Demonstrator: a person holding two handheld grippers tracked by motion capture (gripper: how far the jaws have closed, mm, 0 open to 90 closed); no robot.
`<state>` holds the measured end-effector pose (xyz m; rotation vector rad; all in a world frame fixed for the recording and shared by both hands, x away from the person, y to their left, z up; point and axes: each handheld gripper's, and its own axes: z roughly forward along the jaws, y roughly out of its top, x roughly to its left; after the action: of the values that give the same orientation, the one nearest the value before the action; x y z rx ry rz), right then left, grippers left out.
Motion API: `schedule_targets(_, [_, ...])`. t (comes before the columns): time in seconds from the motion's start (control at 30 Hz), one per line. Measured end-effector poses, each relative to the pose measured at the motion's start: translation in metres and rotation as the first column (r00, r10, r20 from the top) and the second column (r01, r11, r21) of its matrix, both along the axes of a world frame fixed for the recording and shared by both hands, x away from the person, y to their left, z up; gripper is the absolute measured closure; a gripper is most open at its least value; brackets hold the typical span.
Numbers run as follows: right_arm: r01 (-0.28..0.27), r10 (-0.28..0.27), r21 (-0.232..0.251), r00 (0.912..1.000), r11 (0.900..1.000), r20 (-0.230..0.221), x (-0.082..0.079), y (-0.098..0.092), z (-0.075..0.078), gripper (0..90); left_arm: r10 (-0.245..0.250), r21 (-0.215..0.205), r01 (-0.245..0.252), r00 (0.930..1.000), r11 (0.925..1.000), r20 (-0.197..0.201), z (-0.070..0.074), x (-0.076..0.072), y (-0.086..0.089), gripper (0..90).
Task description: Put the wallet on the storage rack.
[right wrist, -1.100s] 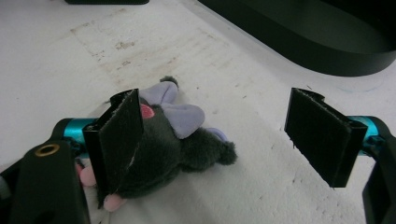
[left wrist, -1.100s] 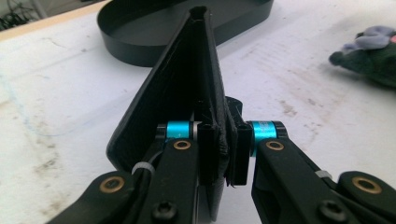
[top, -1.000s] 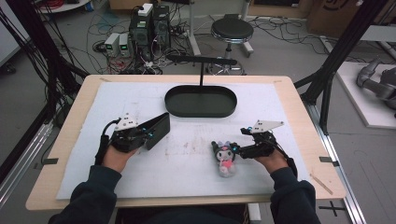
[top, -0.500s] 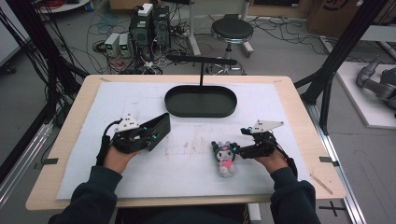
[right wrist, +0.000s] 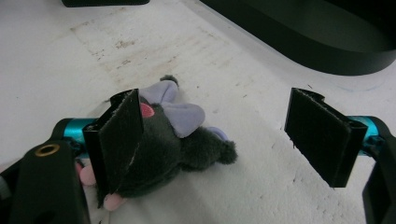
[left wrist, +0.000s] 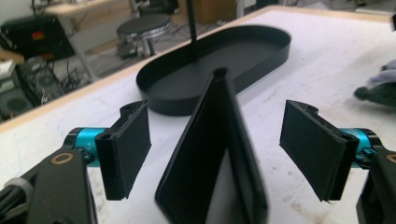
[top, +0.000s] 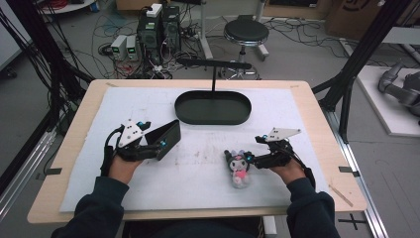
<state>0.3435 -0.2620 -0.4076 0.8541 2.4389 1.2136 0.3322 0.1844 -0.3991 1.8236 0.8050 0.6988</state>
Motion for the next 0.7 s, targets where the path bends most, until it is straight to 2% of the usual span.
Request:
schedule_targets(0.1, [0.000, 0.000, -0.001, 1.0000, 1.000, -0.001, 0.000, 0.000, 0.000, 19.7, 0.008, 0.012, -0.007, 0.9976, 0.9999, -0.069, -0.007, 0.006, 0.001, 24.3])
schedule_targets(0.23, [-0.001, 0.001, 0.000, 1.0000, 1.000, 0.001, 0.000, -0.001, 0.000, 19.7, 0.024, -0.007, -0.025, 0.9887, 0.9997, -0.148, -0.014, 0.013, 0.004, 26.2])
schedule_targets(0.27, [-0.001, 0.001, 0.000, 1.0000, 1.000, 0.000, 0.000, -0.001, 0.000, 19.7, 0.021, -0.014, -0.024, 0.9876, 0.9996, -0.156, -0.015, 0.014, 0.006, 29.0])
schedule_targets(0.3, [0.002, -0.002, -0.001, 1.0000, 1.000, -0.002, 0.000, -0.001, 0.000, 19.6, 0.015, -0.023, -0.019, 0.9863, 0.9995, -0.165, -0.014, 0.014, 0.007, 35.3])
schedule_targets(0.37, [0.005, -0.005, 0.000, 1.0000, 1.000, -0.003, 0.000, -0.001, 0.000, 19.6, 0.008, -0.030, -0.013, 0.9850, 0.9995, -0.173, -0.013, 0.013, 0.009, 50.8])
schedule_targets(0.4, [0.008, -0.008, 0.000, 1.0000, 1.000, -0.001, 0.000, -0.001, 0.000, 19.7, 0.003, -0.031, -0.008, 0.9848, 0.9995, -0.173, -0.013, 0.013, 0.009, 65.5])
schedule_targets(0.43, [0.008, -0.008, 0.000, 1.0000, 1.000, -0.001, 0.000, -0.001, 0.000, 19.7, -0.002, -0.039, -0.005, 0.9843, 0.9992, -0.177, -0.013, 0.013, 0.010, 65.5])
schedule_targets(0.47, [0.011, -0.011, 0.002, 0.9999, 1.000, -0.001, 0.000, -0.001, 0.000, 19.7, -0.003, -0.051, -0.006, 0.9838, 0.9987, -0.179, -0.013, 0.012, 0.011, 71.2])
schedule_targets(0.53, [0.017, -0.017, 0.004, 0.9998, 1.000, 0.000, 0.000, -0.002, 0.000, 19.7, -0.008, -0.057, -0.003, 0.9828, 0.9983, -0.184, -0.012, 0.012, 0.012, 76.8])
schedule_targets(0.6, [0.029, -0.029, 0.007, 0.9996, 1.000, 0.004, 0.000, -0.004, 0.001, 19.7, 0.000, -0.055, -0.010, 0.9847, 0.9985, -0.174, -0.011, 0.012, 0.012, 78.0])
schedule_targets(0.7, [0.041, -0.041, 0.020, 0.9991, 0.999, 0.005, 0.001, -0.007, 0.002, 19.7, 0.001, -0.088, -0.016, 0.9854, 0.9960, -0.170, -0.010, 0.014, 0.015, 78.1])
